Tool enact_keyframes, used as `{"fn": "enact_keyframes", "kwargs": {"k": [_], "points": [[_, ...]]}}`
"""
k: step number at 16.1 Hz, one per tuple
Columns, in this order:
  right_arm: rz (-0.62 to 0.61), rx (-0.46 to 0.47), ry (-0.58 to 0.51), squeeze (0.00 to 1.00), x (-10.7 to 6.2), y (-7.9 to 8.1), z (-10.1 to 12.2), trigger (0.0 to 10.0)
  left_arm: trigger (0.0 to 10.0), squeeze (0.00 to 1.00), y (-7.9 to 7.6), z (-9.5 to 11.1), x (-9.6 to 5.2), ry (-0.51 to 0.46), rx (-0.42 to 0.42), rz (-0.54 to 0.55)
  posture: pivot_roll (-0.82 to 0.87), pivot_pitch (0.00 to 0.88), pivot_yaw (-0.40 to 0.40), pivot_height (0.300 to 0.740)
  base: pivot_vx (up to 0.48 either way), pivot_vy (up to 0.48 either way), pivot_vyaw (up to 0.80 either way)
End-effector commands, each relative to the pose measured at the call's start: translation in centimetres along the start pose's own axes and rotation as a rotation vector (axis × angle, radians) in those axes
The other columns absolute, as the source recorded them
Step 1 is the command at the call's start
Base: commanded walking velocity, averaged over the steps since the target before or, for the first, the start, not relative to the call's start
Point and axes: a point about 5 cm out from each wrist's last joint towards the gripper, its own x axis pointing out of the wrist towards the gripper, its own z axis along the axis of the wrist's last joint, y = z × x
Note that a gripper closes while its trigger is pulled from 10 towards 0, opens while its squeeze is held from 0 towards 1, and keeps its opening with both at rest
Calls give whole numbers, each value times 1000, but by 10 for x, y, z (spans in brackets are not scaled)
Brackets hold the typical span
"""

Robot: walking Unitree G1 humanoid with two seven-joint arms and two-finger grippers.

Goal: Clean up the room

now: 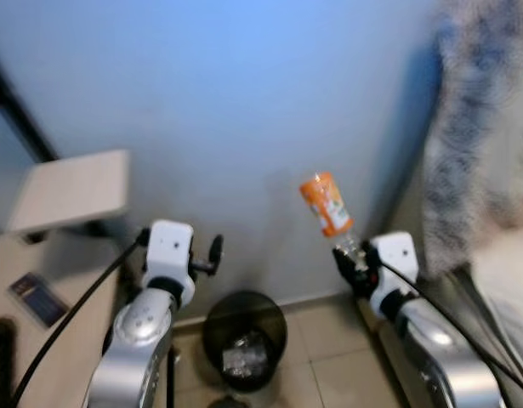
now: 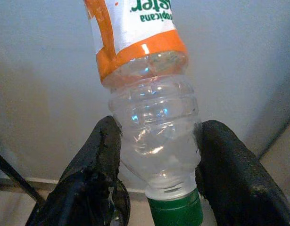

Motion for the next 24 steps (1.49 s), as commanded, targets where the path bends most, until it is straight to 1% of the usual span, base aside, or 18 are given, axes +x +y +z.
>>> {"fn": "enact_keyframes", "kwargs": {"k": [1,6,10,12,13,16,17,19,21,22,24], "points": [[18,-2,-6,0,2,3,4,10000,10000,0,6,0,-2,1,5,36,34,0,5,740,0,-480,800],[69,-19,21,0,6,10,0,10000,10000,0,6,-1,-7,3,21,39,49,0,-4,740,0,-467,800],[76,-31,26,0,9,10,0,10000,10000,0,9,-1,-9,5,27,48,56,0,-9,740,0,-411,800],[75,-39,33,0,12,9,0,10000,10000,0,11,0,-10,-13,9,54,62,0,-15,740,0,0,800],[72,-41,37,0,13,8,-1,10000,10000,0,12,2,-10,-29,37,64,64,0,-17,740,0,0,800],[69,-43,48,0,13,7,-4,10000,10000,0,14,3,-11,-34,9,89,70,0,-24,740,0,0,800],[69,-43,51,0,14,7,-5,10000,10000,0,15,3,-12,-36,19,92,72,0,-27,740,0,0,800],[71,-4,52,0,15,9,-6,10000,10000,0,17,2,-13,-35,26,97,74,0,-27,740,0,0,0],[72,-10,59,0,16,10,-7,10000,10000,0,18,2,-14,-36,23,88,79,0,-27,740,0,0,0],[72,-21,60,0,16,10,-8,10000,10000,0,17,3,-14,-37,15,80,83,0,-26,740,262,0,0],[63,-13,59,0,17,10,-8,10000,10000,0,17,3,-14,-38,14,71,83,0,-28,740,321,0,0]]}}
